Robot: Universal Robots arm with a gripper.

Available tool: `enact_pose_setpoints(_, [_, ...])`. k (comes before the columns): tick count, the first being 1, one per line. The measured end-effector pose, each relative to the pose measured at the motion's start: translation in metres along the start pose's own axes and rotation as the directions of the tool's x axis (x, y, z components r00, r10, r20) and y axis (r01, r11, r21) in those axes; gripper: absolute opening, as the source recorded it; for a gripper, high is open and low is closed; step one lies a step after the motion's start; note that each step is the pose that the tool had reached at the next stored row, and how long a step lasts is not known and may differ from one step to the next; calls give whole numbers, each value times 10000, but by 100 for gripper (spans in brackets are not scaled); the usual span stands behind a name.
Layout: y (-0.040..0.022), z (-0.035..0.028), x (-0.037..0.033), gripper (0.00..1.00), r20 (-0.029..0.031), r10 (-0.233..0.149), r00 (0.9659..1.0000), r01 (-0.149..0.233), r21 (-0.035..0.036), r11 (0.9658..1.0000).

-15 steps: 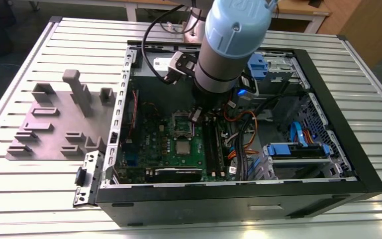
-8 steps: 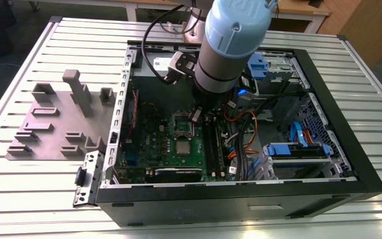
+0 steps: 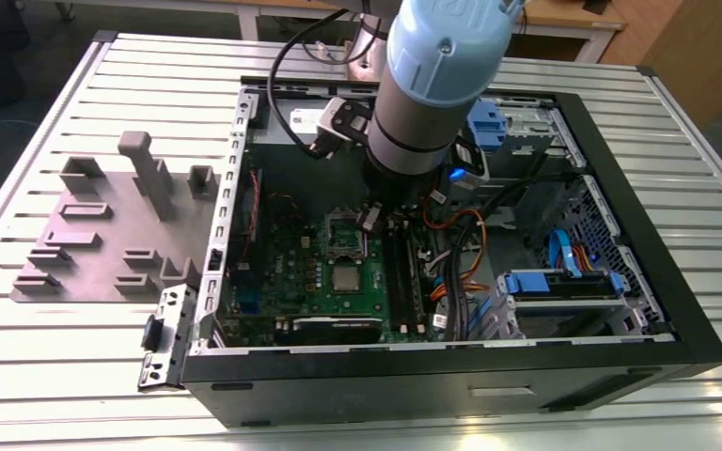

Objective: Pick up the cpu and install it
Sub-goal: 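Close the cpu cover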

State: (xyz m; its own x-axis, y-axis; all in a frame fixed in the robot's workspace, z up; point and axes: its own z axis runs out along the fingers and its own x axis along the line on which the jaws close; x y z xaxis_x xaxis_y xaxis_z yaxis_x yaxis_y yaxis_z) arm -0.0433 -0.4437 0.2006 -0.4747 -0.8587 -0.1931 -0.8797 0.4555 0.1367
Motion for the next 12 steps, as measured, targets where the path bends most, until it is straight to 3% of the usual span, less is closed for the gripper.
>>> enact_pose_setpoints(12, [16,-54,-7,11,-10,2,10000,-2,4,10000])
